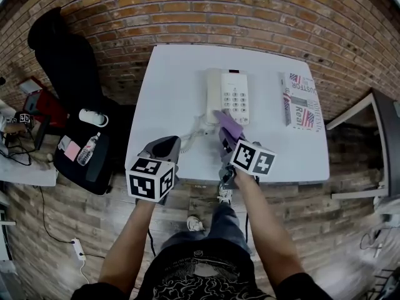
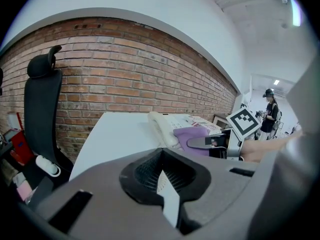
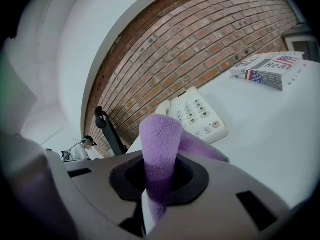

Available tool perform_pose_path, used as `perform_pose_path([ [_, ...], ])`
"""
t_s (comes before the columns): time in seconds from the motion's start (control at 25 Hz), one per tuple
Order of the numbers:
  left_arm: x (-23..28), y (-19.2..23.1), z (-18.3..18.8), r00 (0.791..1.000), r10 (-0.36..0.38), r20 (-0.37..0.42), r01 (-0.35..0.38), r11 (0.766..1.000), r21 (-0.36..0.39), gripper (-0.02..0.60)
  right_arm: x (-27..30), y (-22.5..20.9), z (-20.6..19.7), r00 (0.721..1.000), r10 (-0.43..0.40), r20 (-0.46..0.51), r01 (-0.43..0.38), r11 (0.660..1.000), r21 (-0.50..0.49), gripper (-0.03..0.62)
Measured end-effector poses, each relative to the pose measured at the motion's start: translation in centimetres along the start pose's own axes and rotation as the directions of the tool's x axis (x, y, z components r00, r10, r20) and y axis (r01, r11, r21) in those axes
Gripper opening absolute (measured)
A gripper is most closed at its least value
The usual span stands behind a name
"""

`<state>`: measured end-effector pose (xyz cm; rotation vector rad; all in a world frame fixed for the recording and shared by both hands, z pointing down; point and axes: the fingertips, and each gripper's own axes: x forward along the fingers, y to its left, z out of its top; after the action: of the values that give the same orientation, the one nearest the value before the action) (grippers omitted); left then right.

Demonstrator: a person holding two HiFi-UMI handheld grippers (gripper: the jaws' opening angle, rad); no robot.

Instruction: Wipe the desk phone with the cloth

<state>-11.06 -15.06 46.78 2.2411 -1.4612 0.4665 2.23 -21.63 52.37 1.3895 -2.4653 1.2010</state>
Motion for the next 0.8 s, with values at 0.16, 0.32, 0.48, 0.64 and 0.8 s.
perform_pose_path([
  [0.16, -0.3, 0.5, -0.1, 1.0, -0.007, 0.004, 0.007, 1.0, 0.001, 0.006, 0.4, 1.2, -0.7, 1.0, 0.008, -0.001, -0.008, 1.0, 0.003, 0.048],
  [0.32, -0.5, 1.0, -0.3, 1.0, -0.009, 0.007, 0.009, 1.0, 0.001, 0.006, 1.1, 2.3, -1.4, 1.0, 0.021, -0.004, -0.021, 1.0, 0.004, 0.048],
  [0.48, -0.9, 1.4, -0.3, 1.0, -0.01, 0.008, 0.01, 1.0, 0.0, 0.006, 1.4, 3.4, -1.9, 0.999, 0.037, -0.013, -0.037, 0.999, 0.002, 0.048],
  [0.64, -1.1, 1.4, -0.3, 1.0, -0.014, 0.011, 0.014, 1.0, 0.0, 0.006, 1.4, 3.8, -2.1, 0.999, 0.038, -0.02, -0.039, 0.999, -0.019, 0.048],
  [0.8, -1.0, 1.4, -0.3, 1.0, -0.012, 0.016, 0.013, 1.0, -0.01, 0.006, 0.4, 3.7, -1.6, 0.999, 0.032, -0.03, -0.034, 0.998, -0.059, 0.048],
])
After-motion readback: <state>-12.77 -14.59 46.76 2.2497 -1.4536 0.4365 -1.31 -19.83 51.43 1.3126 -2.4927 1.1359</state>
